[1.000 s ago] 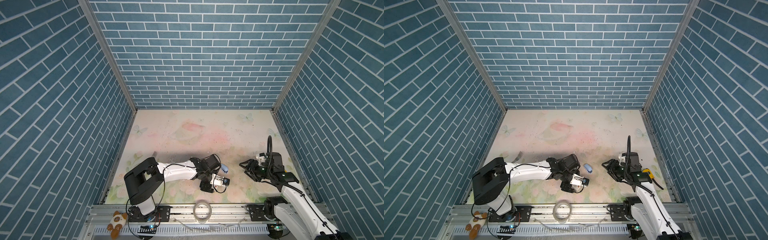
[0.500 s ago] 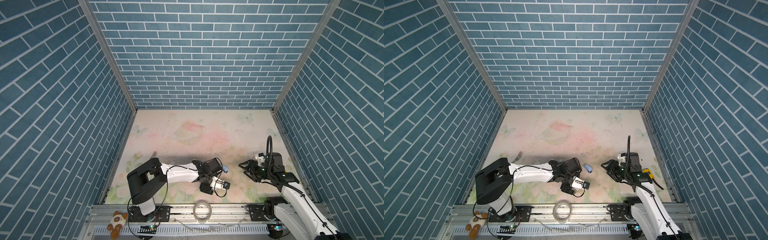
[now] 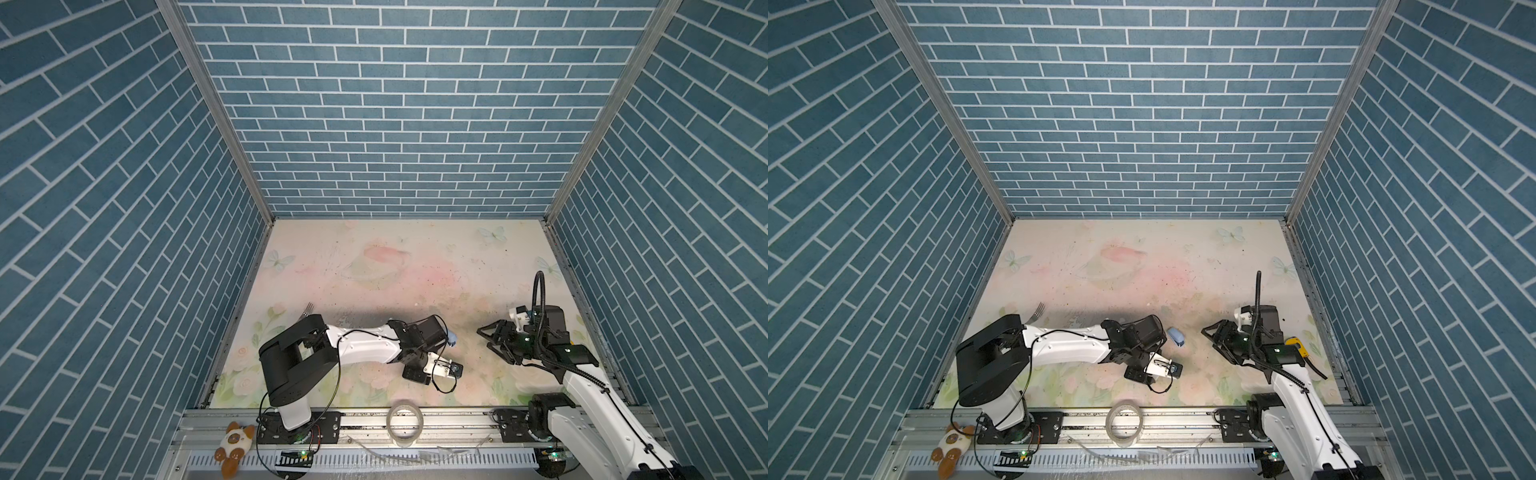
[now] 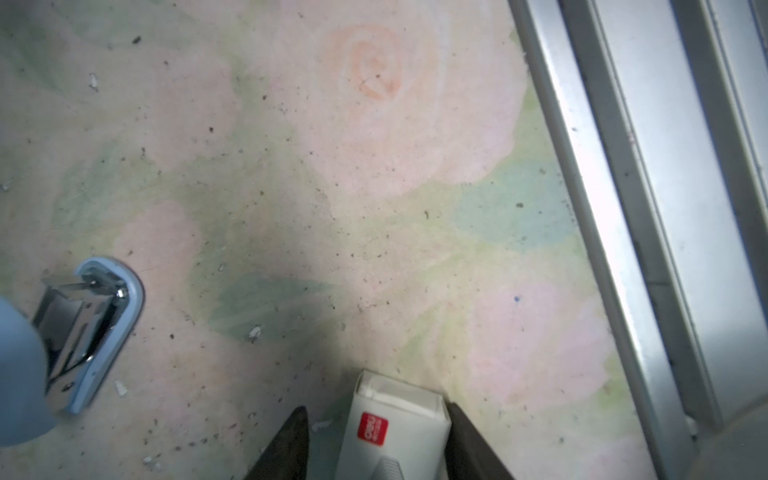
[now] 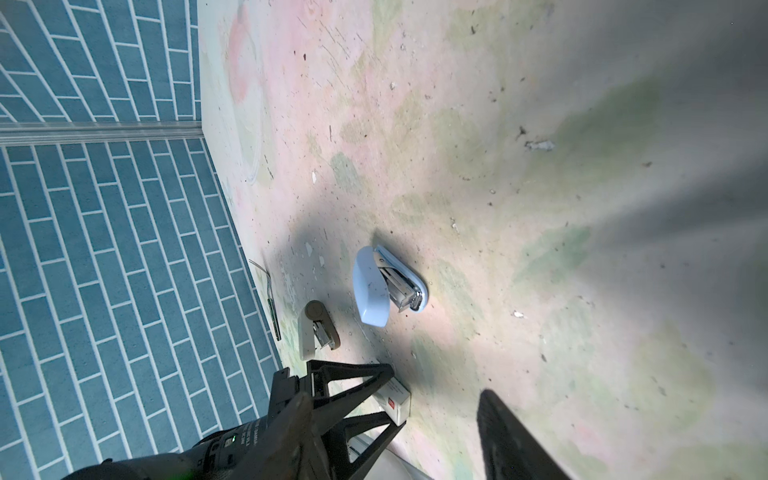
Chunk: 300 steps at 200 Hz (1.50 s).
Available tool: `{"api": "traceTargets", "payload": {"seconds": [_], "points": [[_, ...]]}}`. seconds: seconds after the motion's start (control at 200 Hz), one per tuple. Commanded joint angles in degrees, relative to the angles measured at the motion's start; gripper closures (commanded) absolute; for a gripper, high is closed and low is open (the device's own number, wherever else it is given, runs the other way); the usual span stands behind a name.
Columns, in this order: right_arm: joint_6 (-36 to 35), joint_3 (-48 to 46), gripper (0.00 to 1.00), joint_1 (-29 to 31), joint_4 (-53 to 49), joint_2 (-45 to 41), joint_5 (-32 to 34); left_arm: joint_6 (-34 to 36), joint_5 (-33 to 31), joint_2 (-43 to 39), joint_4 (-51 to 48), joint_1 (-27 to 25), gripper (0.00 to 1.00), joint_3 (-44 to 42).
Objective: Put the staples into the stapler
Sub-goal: 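Lower the left gripper around the white staple box, then close the left gripper on the staple box while the right gripper approaches the stapler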
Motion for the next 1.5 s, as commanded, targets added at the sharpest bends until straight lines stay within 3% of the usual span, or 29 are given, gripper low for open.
{"api": "traceTargets", "payload": {"seconds": [0.0,0.275,0.505,0.71,1.08,1.495], "points": [[-3.05,1.73,0.36,-0.3,-0.7,0.92,-3.51,-1.89,-1.44,2.21,-1.98,-0.27,0.52,1.13],[-5.02,1.98,0.36,-0.44,-2.48,0.72,-6.3,-4.64,-0.88,4.41,-2.09,-0.3,0.55,3.79],[-6.0,1.21,0.36,-0.43,-2.65,0.64,-8.6,-6.84,0.5,2.57,-3.26,-0.14,0.38,3.63],[-4.05,-2.47,0.37,-0.42,-0.76,-0.88,-12.34,-8.68,1.6,-3.3,-1.05,0.89,0.38,-1.35],[3.61,-10.23,0.38,3.1,4.85,-7.04,-13.81,-10.32,2.77,-6.62,9.32,4.26,0.43,-10.08],[9.87,-13.78,0.4,13.25,19.1,-2.74,-10.0,-10.53,5.83,-5.94,11.51,4.6,0.58,-11.82]]}}
